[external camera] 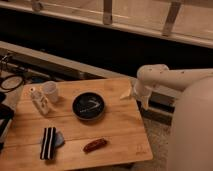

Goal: Pick up the ceramic bowl

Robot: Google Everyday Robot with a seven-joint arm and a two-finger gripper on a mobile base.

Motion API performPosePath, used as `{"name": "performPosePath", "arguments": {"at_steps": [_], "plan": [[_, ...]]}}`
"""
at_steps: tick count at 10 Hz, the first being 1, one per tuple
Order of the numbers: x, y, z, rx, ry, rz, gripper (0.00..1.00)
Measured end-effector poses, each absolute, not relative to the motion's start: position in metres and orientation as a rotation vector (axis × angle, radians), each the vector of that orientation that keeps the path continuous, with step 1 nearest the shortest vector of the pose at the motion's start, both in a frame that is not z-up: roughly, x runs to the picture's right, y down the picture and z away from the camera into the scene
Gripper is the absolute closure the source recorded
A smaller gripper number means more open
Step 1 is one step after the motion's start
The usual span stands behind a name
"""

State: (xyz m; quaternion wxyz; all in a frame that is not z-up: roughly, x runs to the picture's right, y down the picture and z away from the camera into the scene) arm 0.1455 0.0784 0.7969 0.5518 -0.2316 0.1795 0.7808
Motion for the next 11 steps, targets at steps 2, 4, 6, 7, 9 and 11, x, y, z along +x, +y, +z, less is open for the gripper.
{"name": "performPosePath", "arguments": {"at_steps": [2, 4, 6, 7, 9, 11], "plan": [[0.14, 0.076, 0.796, -0.546, 0.425, 1.825, 0.13], [0.141, 0.078, 0.793, -0.551, 0.425, 1.801, 0.13], [0.125, 0.076, 0.795, -0.56, 0.421, 1.763, 0.13], [0.114, 0.073, 0.798, -0.564, 0.418, 1.749, 0.13], [0.107, 0.076, 0.797, -0.572, 0.425, 1.712, 0.13], [0.104, 0.077, 0.796, -0.579, 0.425, 1.684, 0.13]]}}
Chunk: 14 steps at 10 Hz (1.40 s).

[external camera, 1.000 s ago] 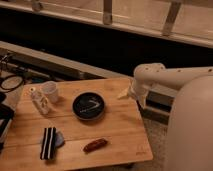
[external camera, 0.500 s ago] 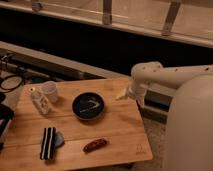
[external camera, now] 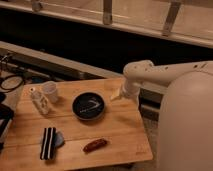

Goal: Pick up the ceramic bowl

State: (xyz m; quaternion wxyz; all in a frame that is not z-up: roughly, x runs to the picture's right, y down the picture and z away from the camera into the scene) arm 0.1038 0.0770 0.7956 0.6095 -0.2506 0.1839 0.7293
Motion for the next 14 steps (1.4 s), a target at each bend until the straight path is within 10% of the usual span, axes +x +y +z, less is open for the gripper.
{"name": "performPosePath", "arguments": {"at_steps": [14], "plan": [[0.025, 0.089, 0.81, -0.646, 0.433, 1.487, 0.13]]}}
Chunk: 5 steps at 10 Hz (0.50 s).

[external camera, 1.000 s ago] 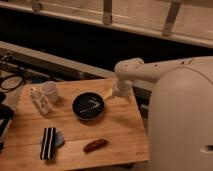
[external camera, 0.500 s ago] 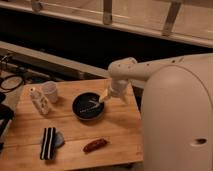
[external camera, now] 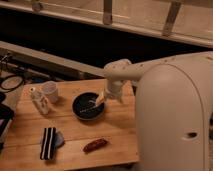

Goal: Pick up the ceramic bowl

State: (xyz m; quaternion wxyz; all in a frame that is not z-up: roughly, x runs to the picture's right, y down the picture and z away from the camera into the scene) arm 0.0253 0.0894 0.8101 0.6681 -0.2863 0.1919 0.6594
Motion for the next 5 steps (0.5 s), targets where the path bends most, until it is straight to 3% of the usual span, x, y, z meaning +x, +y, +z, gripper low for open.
{"name": "performPosePath", "arguments": {"at_steps": [5], "plan": [[0.0169, 0.0989, 0.8196, -0.66, 0.444, 1.468, 0.13]]}}
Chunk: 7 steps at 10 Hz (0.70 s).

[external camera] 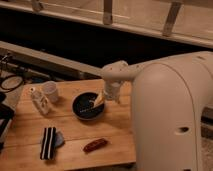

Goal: Pick up the ceramic bowl

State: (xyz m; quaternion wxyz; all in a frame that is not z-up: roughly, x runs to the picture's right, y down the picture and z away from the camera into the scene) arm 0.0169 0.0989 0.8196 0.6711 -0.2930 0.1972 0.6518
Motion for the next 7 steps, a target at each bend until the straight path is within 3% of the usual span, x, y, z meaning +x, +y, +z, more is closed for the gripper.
{"name": "performPosePath", "arguments": {"at_steps": [7], "plan": [[0.003, 0.109, 0.835, -0.675, 0.453, 1.441, 0.13]]}}
